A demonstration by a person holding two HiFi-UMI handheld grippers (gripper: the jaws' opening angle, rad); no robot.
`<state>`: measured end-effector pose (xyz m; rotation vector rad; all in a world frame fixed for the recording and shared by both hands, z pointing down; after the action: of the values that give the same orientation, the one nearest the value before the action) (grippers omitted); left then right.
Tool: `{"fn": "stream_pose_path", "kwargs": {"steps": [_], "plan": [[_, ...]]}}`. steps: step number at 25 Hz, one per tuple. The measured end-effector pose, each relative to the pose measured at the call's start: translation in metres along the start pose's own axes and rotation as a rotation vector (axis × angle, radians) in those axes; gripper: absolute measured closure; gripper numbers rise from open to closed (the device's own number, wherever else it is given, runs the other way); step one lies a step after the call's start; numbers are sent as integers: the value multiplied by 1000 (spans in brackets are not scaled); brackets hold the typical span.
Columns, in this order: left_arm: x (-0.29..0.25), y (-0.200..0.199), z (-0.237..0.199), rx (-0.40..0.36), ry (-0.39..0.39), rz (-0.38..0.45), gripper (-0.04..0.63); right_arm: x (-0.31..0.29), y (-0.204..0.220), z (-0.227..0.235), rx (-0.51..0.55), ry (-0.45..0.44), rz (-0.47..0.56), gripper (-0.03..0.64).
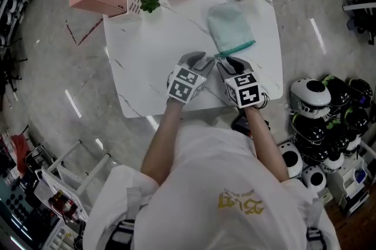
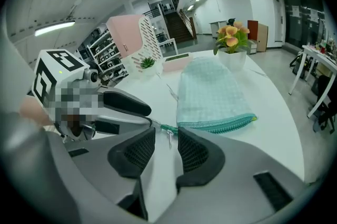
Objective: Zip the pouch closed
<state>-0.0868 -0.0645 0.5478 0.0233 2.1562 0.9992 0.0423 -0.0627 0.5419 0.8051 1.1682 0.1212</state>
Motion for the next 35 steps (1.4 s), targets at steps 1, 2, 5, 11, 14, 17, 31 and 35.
{"fn": "stream_pose_path", "kwargs": {"steps": [1,2,5,11,14,17,31,35], "plan": [[-2,1,1,-8,0,-11,434,-2,2,0,10,4,-10,469],[-3,1,2,-15,0,-20,434,-4,4,-1,22,5,-18,473],[-8,2,1,-30,5,-40,436,-9,7,-3,61,-7,-37,516],[-19,4,1,-61,3,-75,457,-20,15,-5,192,29,-52,529],[-22,5,1,-77,-4,-90,475,-22,16,-5,200,42,-45,541],[-24,4,3,-91,-4,-95,484,-21,16,-4,203,50,-33,554],[-27,5,2,-112,35,-86,479,-20,17,-1,213,59,-12,598],[-29,7,4,-139,32,-96,512,-18,18,-2,205,57,-13,598]]}}
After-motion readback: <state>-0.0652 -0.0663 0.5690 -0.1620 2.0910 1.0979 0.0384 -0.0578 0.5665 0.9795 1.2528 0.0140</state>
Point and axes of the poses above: the fingertips, and each gripper's own axes: x backward along the fingers, z to its right, y out of its underside, the point moved 8 cm from there along x, backward along the fingers, and after that the axes turned 10 degrees about y, right-handed, at the moved point
